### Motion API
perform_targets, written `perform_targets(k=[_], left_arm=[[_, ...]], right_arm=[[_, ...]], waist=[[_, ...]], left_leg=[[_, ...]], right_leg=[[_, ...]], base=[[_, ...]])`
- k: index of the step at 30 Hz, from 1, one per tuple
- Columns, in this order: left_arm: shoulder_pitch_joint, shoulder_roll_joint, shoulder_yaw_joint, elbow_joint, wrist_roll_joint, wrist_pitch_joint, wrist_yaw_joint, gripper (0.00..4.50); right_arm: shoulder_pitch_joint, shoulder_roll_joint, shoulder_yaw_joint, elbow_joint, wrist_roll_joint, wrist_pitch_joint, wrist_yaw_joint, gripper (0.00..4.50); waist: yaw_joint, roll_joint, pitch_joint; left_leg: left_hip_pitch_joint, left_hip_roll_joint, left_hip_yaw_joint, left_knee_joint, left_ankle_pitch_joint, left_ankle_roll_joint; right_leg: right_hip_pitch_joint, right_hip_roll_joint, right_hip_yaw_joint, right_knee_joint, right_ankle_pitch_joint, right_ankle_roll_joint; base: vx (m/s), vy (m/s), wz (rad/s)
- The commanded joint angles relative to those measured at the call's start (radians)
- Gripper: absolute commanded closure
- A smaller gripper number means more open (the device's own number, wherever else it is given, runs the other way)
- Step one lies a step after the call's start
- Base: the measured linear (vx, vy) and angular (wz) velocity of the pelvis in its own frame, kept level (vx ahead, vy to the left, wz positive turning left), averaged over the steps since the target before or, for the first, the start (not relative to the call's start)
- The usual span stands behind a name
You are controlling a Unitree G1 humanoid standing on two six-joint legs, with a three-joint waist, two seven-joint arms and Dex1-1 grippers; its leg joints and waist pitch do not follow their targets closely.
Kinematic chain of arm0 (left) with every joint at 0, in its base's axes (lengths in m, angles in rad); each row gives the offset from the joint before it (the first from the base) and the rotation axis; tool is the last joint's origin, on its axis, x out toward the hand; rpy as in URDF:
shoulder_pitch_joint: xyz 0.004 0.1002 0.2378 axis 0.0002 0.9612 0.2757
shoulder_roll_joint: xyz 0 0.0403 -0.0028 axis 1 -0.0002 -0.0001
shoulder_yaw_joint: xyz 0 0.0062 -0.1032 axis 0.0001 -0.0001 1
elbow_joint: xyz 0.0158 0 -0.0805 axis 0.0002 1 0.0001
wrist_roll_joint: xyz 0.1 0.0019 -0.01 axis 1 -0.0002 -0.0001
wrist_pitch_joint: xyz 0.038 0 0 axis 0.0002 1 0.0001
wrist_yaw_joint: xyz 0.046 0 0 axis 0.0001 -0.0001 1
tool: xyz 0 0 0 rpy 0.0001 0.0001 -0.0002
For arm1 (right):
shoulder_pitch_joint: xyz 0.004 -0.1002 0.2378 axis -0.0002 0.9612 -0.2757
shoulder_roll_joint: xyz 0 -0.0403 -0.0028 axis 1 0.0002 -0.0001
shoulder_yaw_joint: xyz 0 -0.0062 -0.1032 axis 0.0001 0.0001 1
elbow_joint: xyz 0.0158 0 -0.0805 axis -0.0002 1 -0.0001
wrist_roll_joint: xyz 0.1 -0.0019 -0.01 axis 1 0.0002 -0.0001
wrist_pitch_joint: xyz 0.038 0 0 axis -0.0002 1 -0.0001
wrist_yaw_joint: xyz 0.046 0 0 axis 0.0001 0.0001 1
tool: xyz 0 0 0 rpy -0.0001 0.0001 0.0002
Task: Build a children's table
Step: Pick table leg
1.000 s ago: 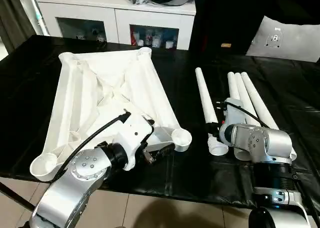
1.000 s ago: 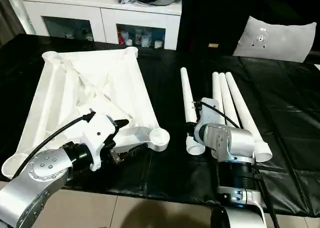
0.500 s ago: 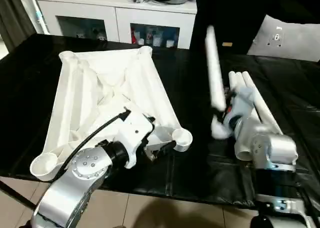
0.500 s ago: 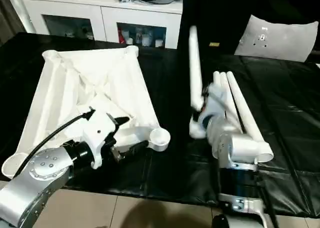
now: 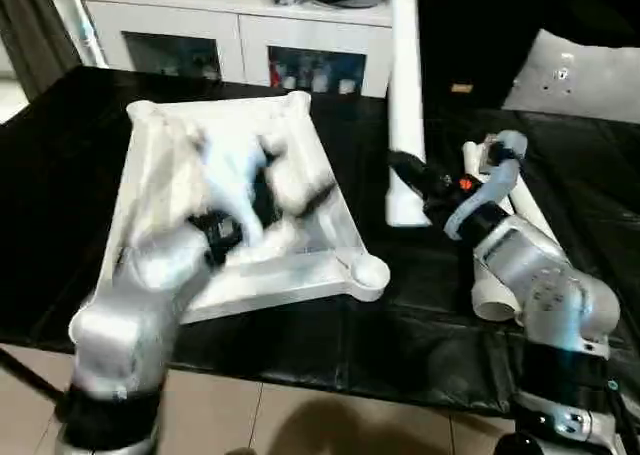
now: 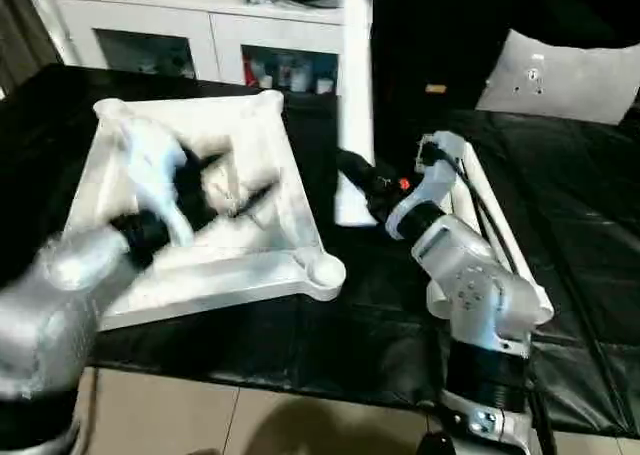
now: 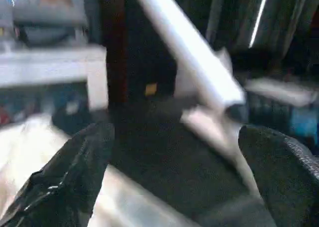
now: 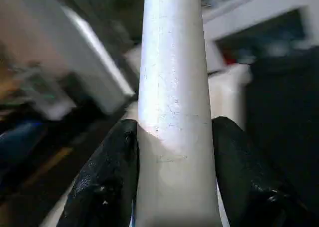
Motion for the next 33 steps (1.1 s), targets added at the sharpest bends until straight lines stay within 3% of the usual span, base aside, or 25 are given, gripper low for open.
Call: perform_targets(k=[1, 2, 3, 5, 7, 10, 11, 16, 21, 24, 25, 26, 27, 28, 30, 31, 33], left_arm=[[-0.012, -0.039, 0.052, 0.012, -0.077, 0.041, 0.027, 0.00], [-0.020, -0.059, 0.070, 0.014, -0.102, 0.047, 0.039, 0.00], [-0.036, -0.088, 0.096, 0.017, -0.140, 0.058, 0.059, 0.00], [-0.052, -0.110, 0.115, 0.020, -0.169, 0.064, 0.076, 0.00], [-0.093, -0.150, 0.154, 0.029, -0.228, 0.086, 0.099, 0.00], [-0.116, -0.160, 0.160, 0.037, -0.245, 0.091, 0.100, 0.00], [-0.132, -0.170, 0.161, 0.048, -0.254, 0.096, 0.105, 0.00], [-0.166, -0.211, 0.182, 0.066, -0.341, 0.125, 0.130, 0.00], [-0.179, -0.227, 0.186, 0.072, -0.380, 0.150, 0.144, 0.00], [-0.181, -0.228, 0.163, 0.082, -0.363, 0.145, 0.140, 0.00], [-0.182, -0.225, 0.142, 0.087, -0.336, 0.137, 0.138, 0.00], [-0.182, -0.225, 0.142, 0.087, -0.336, 0.137, 0.138, 0.00], [-0.175, -0.203, 0.097, 0.090, -0.301, 0.132, 0.135, 0.00], [-0.168, -0.187, 0.064, 0.097, -0.264, 0.124, 0.135, 0.00], [-0.164, -0.177, 0.047, 0.102, -0.248, 0.118, 0.138, 0.00], [-0.156, -0.159, 0.008, 0.114, -0.203, 0.103, 0.147, 0.00], [-0.152, -0.145, -0.015, 0.117, -0.178, 0.092, 0.149, 0.00]], right_arm=[[0.016, -0.019, -0.014, -0.043, 0.062, 0.011, 0.075, 2.64], [0.026, -0.023, -0.009, -0.052, 0.076, 0.007, 0.102, 2.64], [0.041, -0.031, 0.000, -0.061, 0.099, 0.006, 0.135, 2.64], [0.051, -0.033, 0.003, -0.066, 0.116, 0.005, 0.152, 2.64], [0.067, -0.037, 0.006, -0.071, 0.156, 0.004, 0.188, 2.64], [0.080, -0.037, 0.009, -0.084, 0.186, 0.002, 0.225, 2.64], [0.090, -0.036, 0.010, -0.095, 0.213, 0.004, 0.255, 2.64], [0.129, -0.045, 0.015, -0.135, 0.303, 0.030, 0.331, 2.64], [0.152, -0.061, 0.034, -0.154, 0.314, 0.024, 0.349, 2.64], [0.162, -0.083, 0.074, -0.171, 0.277, 0.004, 0.355, 2.64], [0.169, -0.113, 0.139, -0.188, 0.198, -0.031, 0.353, 2.64], [0.169, -0.113, 0.139, -0.188, 0.198, -0.031, 0.353, 2.64], [0.181, -0.137, 0.219, -0.217, 0.110, -0.080, 0.355, 2.64], [0.182, -0.137, 0.255, -0.221, 0.062, -0.114, 0.342, 2.64], [0.181, -0.135, 0.271, -0.219, 0.038, -0.133, 0.332, 2.64], [0.177, -0.129, 0.312, -0.201, -0.038, -0.188, 0.290, 2.64], [0.176, -0.121, 0.327, -0.190, -0.065, -0.214, 0.270, 2.64]], waist=[[0.010, 0.004, -0.063], [0.011, 0.003, -0.063], [0.011, -0.005, -0.063], [0.015, -0.002, -0.063], [0.019, -0.007, -0.063], [0.025, -0.007, -0.063], [0.024, -0.013, -0.062], [0.031, -0.010, -0.067], [0.030, -0.012, -0.064], [0.031, -0.012, -0.063], [0.032, -0.011, -0.063], [0.031, -0.012, -0.062], [0.031, -0.012, -0.063], [0.032, -0.009, -0.063], [0.026, -0.011, -0.061], [0.029, -0.005, -0.063], [0.027, -0.005, -0.063]], left_leg=[[0.001, 0.067, -0.021, -0.050, -0.018, 0.037], [0.000, 0.068, -0.021, -0.050, -0.014, 0.040], [-0.003, 0.067, -0.020, -0.051, -0.006, 0.046], [-0.004, 0.065, -0.020, -0.050, 0.000, 0.054], [-0.002, 0.068, -0.020, -0.052, 0.001, 0.057], [-0.001, 0.069, -0.021, -0.052, 0.002, 0.061], [-0.002, 0.068, -0.020, -0.052, 0.003, 0.065], [-0.002, 0.075, -0.023, -0.052, 0.027, 0.082], [-0.003, 0.072, -0.020, -0.052, 0.019, 0.075], [-0.004, 0.069, -0.020, -0.052, 0.014, 0.071], [-0.004, 0.072, -0.022, -0.053, 0.012, 0.064], [-0.003, 0.072, -0.021, -0.053, 0.011, 0.060], [-0.003, 0.072, -0.022, -0.054, 0.009, 0.056], [-0.002, 0.072, -0.023, -0.054, 0.007, 0.056], [-0.003, 0.071, -0.023, -0.056, -0.002, 0.057], [-0.001, 0.074, -0.025, -0.055, -0.004, 0.050], [0.001, 0.076, -0.025, -0.057, -0.013, 0.041]], right_leg=[[0.051, -0.146, 0.074, -0.087, 0.058, -0.104], [0.051, -0.146, 0.075, -0.086, 0.067, -0.107], [0.052, -0.143, 0.073, -0.086, 0.076, -0.105], [0.052, -0.146, 0.073, -0.089, 0.066, -0.099], [0.050, -0.144, 0.072, -0.092, 0.028, -0.086], [0.050, -0.148, 0.071, -0.094, 0.012, -0.080], [0.049, -0.146, 0.071, -0.095, 0.011, -0.076], [0.049, -0.151, 0.068, -0.091, 0.046, -0.072], [0.047, -0.152, 0.068, -0.096, 0.023, -0.076], [0.048, -0.151, 0.069, -0.101, -0.010, -0.055], [0.046, -0.151, 0.067, -0.104, -0.030, -0.042], [0.046, -0.150, 0.068, -0.104, -0.034, -0.036], [0.045, -0.150, 0.069, -0.103, -0.038, -0.031], [0.044, -0.152, 0.070, -0.102, -0.035, -0.018], [0.042, -0.150, 0.069, -0.104, -0.045, -0.015], [0.041, -0.154, 0.071, -0.102, -0.044, -0.021], [0.040, -0.153, 0.070, -0.101, -0.042, -0.029]], base=[[0.000, 0.000, 0.00], [0.000, 0.000, 0.00], [0.000, 0.000, 0.00], [0.000, 0.000, 0.00], [0.000, 0.000, 0.00], [0.000, 0.000, 0.00], [0.000, 0.000, 0.00], [0.000, 0.000, 0.00], [0.000, 0.000, 0.00], [0.000, 0.000, 0.00], [0.000, 0.000, 0.00], [0.000, 0.000, 0.00], [0.000, 0.000, 0.00], [0.000, 0.000, 0.00], [0.000, 0.000, 0.00], [0.000, 0.000, 0.00], [0.000, 0.000, 0.00]])
